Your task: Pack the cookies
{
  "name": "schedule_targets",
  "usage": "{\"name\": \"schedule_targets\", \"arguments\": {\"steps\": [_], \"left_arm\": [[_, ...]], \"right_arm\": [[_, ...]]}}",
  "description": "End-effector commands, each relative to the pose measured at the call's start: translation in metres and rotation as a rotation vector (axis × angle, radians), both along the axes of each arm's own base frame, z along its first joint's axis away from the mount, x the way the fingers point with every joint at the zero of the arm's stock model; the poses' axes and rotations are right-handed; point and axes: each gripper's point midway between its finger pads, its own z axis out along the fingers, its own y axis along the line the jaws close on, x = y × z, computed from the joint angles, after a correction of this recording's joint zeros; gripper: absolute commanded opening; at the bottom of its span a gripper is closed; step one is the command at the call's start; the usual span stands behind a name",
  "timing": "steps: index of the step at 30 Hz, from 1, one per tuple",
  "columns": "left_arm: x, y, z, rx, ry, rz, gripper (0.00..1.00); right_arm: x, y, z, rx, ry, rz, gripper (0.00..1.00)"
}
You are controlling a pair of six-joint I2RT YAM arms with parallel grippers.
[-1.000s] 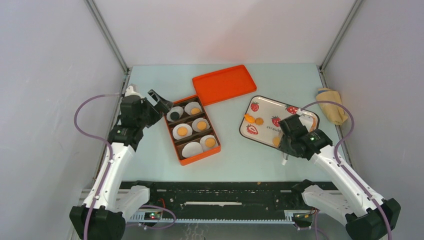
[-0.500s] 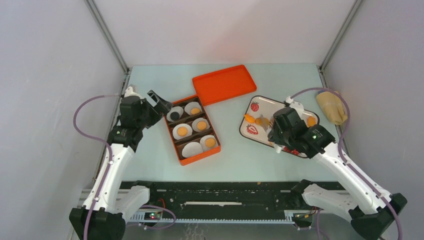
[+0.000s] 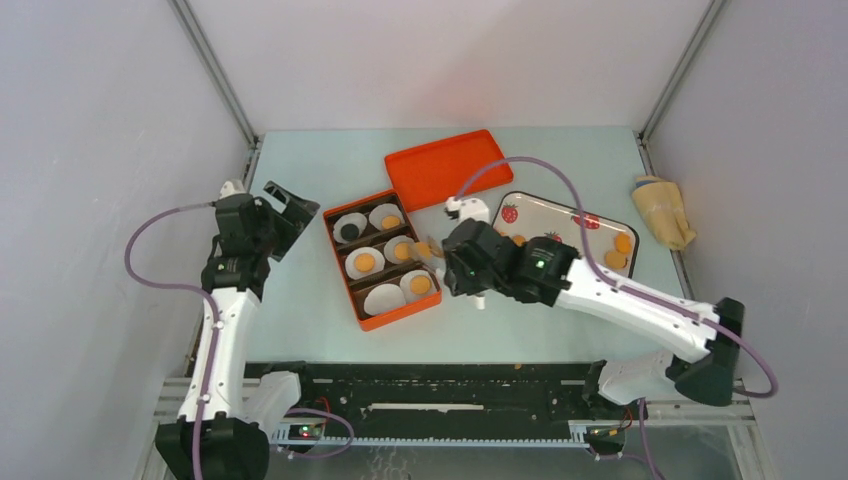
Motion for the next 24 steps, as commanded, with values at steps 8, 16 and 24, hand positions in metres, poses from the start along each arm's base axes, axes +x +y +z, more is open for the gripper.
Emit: {"name": "schedule_targets", "arguments": {"steps": [8, 16, 24], "left_arm": [[-0.01, -0.004, -0.001, -0.013, -0.003, -0.017, 0.96], [-0.015, -0.002, 0.001, 0.008, -0.009, -0.013, 0.97], [-0.016, -0.003, 0.0, 0.003, -0.011, -0.018, 0.97]], "right_arm": [[-0.024, 0.102, 0.014, 0.038, -0.039, 0.282, 0.18], [-0.049, 0.115, -0.011, -0.016, 0.032, 0.326, 0.18], [-0.058, 0.102, -0.023, -0.07, 0.06, 0.312, 0.18]]}}
